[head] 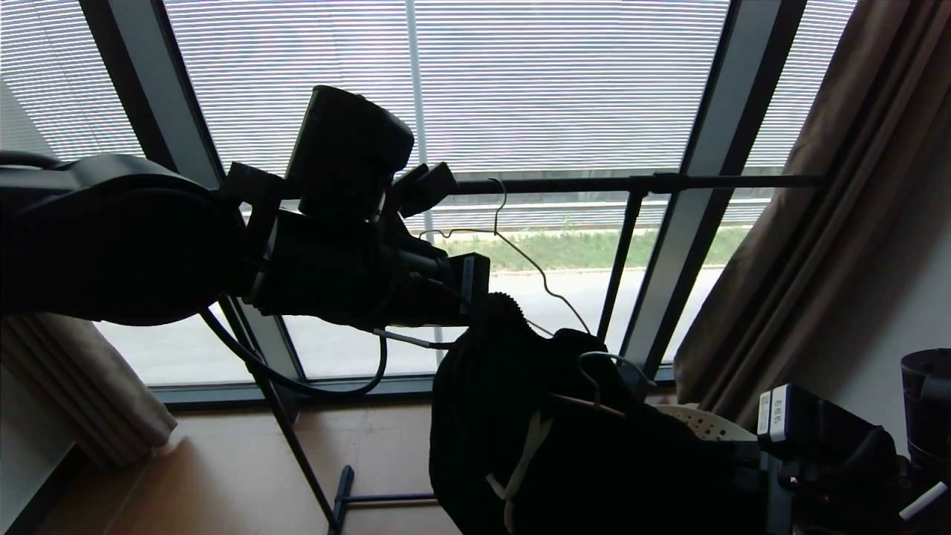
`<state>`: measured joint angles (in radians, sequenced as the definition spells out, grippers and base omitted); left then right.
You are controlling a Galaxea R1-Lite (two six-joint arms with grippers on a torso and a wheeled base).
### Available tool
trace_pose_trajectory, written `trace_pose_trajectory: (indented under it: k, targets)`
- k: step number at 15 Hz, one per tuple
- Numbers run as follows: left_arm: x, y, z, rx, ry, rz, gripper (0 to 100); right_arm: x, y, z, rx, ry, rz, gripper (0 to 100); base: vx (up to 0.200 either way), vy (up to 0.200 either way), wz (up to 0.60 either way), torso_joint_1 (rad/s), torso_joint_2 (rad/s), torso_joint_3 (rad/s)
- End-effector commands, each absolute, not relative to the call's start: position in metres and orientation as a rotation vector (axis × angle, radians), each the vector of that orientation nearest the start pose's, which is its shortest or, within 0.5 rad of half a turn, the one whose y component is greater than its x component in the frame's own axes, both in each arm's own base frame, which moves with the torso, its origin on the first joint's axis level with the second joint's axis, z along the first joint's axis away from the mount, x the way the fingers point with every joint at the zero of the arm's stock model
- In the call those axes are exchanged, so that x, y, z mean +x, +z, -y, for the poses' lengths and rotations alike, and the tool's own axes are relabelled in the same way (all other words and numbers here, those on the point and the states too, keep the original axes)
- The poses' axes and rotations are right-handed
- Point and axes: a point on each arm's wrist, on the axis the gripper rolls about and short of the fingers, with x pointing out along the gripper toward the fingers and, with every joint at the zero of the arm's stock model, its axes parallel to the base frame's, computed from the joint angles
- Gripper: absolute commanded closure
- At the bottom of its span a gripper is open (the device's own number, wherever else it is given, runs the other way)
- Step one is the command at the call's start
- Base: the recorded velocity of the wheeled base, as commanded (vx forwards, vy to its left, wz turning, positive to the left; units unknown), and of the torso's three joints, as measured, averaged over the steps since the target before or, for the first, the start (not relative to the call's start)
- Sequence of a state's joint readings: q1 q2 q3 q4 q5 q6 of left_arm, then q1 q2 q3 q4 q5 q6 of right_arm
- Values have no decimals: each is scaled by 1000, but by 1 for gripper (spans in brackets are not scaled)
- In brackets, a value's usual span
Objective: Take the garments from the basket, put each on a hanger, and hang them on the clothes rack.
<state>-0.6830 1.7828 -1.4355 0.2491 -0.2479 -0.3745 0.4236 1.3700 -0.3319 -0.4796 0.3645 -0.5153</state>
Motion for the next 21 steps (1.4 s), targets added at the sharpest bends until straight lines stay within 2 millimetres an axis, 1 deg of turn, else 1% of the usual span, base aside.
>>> trace_pose_trajectory:
  k: [1, 3, 4, 7, 10, 11, 13, 17, 19, 21]
  targets:
    - [253, 246, 223, -192, -792, -777, 100, 159, 130, -83, -489, 905, -345, 100, 0, 0, 0, 0, 0, 0]
    - [245, 245, 228, -175, -814, -791, 100, 160, 132, -84, -445, 897, -349, 100, 0, 0, 0, 0, 0, 0]
    - [238, 247, 231, -167, -834, -792, 100, 159, 134, -88, -407, 904, -346, 100, 0, 0, 0, 0, 0, 0]
    - [228, 248, 228, -126, -857, -785, 100, 161, 137, -93, -318, 899, -335, 100, 0, 0, 0, 0, 0, 0]
    - [223, 241, 227, -56, -811, -777, 100, 161, 141, -96, -243, 894, -322, 100, 0, 0, 0, 0, 0, 0]
    - [221, 241, 224, -54, -801, -772, 100, 162, 141, -96, -240, 893, -318, 100, 0, 0, 0, 0, 0, 0]
    - [219, 236, 222, -43, -795, -791, 100, 162, 142, -96, -227, 892, -320, 100, 0, 0, 0, 0, 0, 0]
    - [215, 230, 224, -29, -805, -808, 100, 163, 145, -97, -190, 886, -311, 100, 0, 0, 0, 0, 0, 0]
    - [214, 232, 223, -33, -806, -799, 100, 165, 146, -98, -151, 879, -302, 100, 0, 0, 0, 0, 0, 0]
    - [212, 238, 220, -41, -809, -780, 100, 167, 145, -99, -148, 878, -300, 100, 0, 0, 0, 0, 0, 0]
